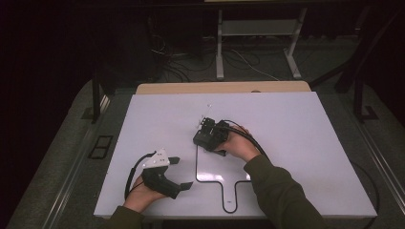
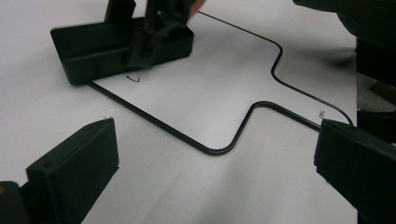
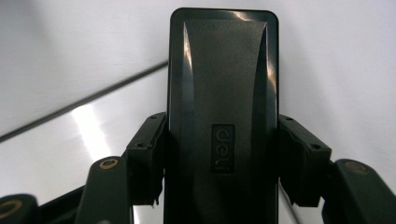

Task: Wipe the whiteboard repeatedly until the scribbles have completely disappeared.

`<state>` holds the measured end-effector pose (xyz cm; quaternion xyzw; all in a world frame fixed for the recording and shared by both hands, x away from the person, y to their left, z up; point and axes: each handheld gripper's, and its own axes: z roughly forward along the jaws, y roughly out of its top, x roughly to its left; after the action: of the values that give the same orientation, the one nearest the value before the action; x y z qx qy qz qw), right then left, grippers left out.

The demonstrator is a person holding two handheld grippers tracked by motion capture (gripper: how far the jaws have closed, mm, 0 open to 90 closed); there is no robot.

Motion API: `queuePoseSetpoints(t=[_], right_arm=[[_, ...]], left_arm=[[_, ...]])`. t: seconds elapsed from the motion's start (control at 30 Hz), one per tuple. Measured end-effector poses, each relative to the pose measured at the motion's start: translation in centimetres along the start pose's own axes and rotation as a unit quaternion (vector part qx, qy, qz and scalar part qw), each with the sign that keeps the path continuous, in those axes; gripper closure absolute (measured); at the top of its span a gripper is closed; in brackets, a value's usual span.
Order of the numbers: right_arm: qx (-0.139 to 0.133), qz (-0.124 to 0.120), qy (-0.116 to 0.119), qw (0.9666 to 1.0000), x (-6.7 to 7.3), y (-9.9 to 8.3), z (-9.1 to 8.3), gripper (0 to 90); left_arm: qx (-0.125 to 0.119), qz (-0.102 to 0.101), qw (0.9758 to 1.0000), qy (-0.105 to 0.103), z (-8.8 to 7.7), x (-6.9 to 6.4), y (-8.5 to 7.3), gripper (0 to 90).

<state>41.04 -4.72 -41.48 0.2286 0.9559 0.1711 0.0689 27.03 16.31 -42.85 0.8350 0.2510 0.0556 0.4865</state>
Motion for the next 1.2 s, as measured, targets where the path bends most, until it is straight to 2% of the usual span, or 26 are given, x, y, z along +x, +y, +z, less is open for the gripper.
queuePoseSetpoints(t=[0.1,0.17,0.2,0.37,0.47,0.53,0.63,0.7,0.73,0.8,0.93,0.97,1.07,1.2], right_arm=[[-0.001,-0.018,0.01,0.9998,1.3,0.2,0.0,38.8],[-0.001,-0.021,0.011,0.9997,1.5,0.3,0.0,38.8],[-0.002,-0.021,0.012,0.9997,1.4,0.3,0.0,38.8],[-0.003,0.004,-0.011,0.9999,-0.1,0.5,0.2,38.8],[0.0,0.002,-0.017,0.9998,0.1,0.7,0.3,38.8],[0.0,-0.002,0.002,1.0,0.5,0.7,0.2,38.8],[0.0,-0.018,0.012,0.9998,1.7,0.5,0.1,38.8],[-0.001,-0.023,0.013,0.9997,2.0,0.4,0.0,38.8],[-0.002,-0.02,0.015,0.9997,1.9,0.4,0.0,38.8],[-0.003,-0.015,-0.002,0.9999,1.3,0.5,0.1,38.8],[-0.002,0.004,-0.018,0.9998,-0.3,0.6,0.3,38.8],[-0.001,0.01,-0.016,0.9998,-0.6,0.6,0.3,38.8],[-0.001,0.009,-0.017,0.9998,-0.5,0.6,0.3,38.8],[-0.005,-0.01,0.013,0.9999,1.1,0.5,0.2,38.8]], left_arm=[[0.002,0.002,1.0,0.0,0.0,0.0,0.0,0.0],[0.001,0.003,1.0,0.0,0.0,-0.1,0.1,0.0],[0.001,0.002,1.0,0.0,0.0,-0.1,0.1,0.0],[-0.002,0.001,1.0,0.0,0.0,-0.1,0.0,0.0],[-0.002,0.001,1.0,0.0,-0.1,0.0,0.0,0.0],[-0.002,0.0,1.0,0.0,-0.1,0.0,0.0,0.0],[0.0,0.002,1.0,0.0,-0.1,-0.1,0.1,0.0],[0.0,0.003,1.0,0.001,-0.1,-0.1,0.1,0.0],[0.0,0.002,1.0,0.001,-0.1,-0.1,0.1,0.0],[-0.001,0.002,1.0,0.001,-0.1,-0.1,0.1,0.0],[-0.004,0.0,1.0,0.001,-0.1,-0.1,0.0,0.0],[-0.004,0.001,1.0,0.001,-0.1,0.0,0.0,0.0],[-0.003,0.001,1.0,0.0,-0.1,0.0,0.0,0.0],[-0.001,0.002,1.0,0.0,-0.1,0.0,0.1,0.0]])
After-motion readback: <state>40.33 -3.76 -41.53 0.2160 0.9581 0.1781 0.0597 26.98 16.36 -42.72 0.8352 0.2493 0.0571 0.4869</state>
